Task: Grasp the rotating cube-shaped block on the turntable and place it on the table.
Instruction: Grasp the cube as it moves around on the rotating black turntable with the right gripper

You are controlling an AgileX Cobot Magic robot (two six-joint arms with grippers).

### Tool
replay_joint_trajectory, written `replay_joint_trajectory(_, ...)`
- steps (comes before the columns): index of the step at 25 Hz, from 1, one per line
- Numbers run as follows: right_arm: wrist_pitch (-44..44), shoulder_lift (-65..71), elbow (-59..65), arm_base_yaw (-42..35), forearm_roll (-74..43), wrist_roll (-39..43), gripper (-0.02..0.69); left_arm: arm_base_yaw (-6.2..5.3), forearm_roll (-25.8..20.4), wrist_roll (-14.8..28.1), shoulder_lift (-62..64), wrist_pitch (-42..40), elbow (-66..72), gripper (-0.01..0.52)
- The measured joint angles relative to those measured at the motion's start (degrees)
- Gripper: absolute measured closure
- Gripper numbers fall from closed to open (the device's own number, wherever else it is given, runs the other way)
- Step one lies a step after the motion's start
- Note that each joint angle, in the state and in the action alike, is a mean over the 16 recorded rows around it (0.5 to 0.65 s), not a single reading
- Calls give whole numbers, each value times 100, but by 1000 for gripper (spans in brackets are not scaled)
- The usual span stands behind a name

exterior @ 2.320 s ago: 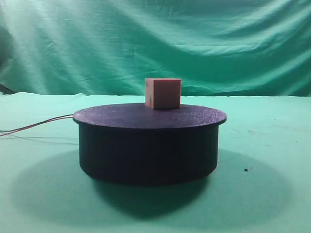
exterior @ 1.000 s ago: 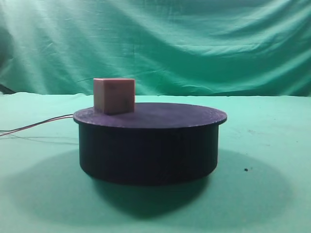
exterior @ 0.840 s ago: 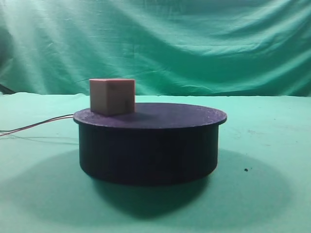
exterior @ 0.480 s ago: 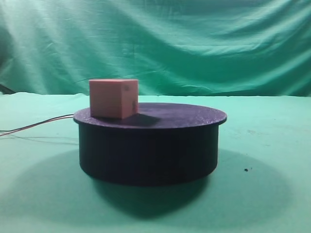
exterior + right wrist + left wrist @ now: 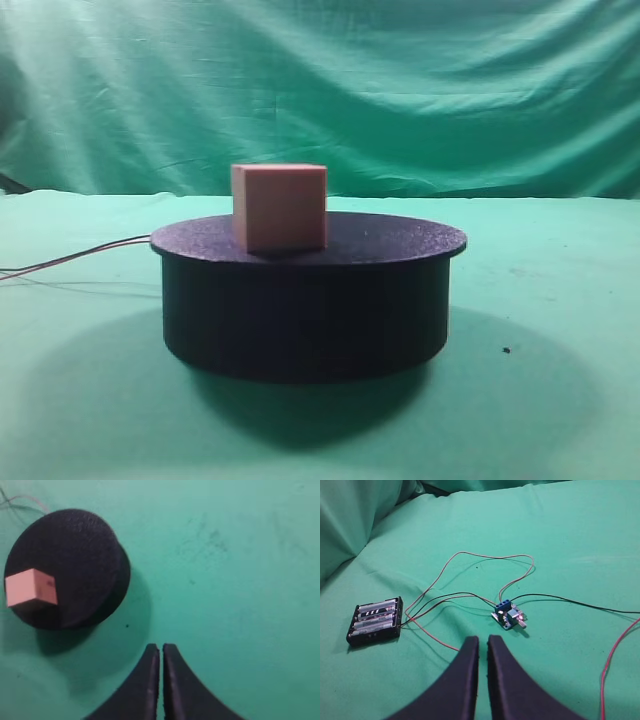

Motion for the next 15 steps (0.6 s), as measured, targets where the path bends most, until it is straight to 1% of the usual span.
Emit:
replay_joint_trajectory(4,100,812,-527,698,-237,448,618,0,0,0,0,0,0,514)
replay_joint_trajectory(6,131,1164,-775,968,-319,619,572,0,0,0,0,0,0,514)
replay_joint_trajectory(10,186,1750,-1213,1325,-355,761,425,0,0,0,0,0,0,514)
replay_joint_trajectory(15,236,2339,-1622,1476,-198,612,232,0,0,0,0,0,0,514)
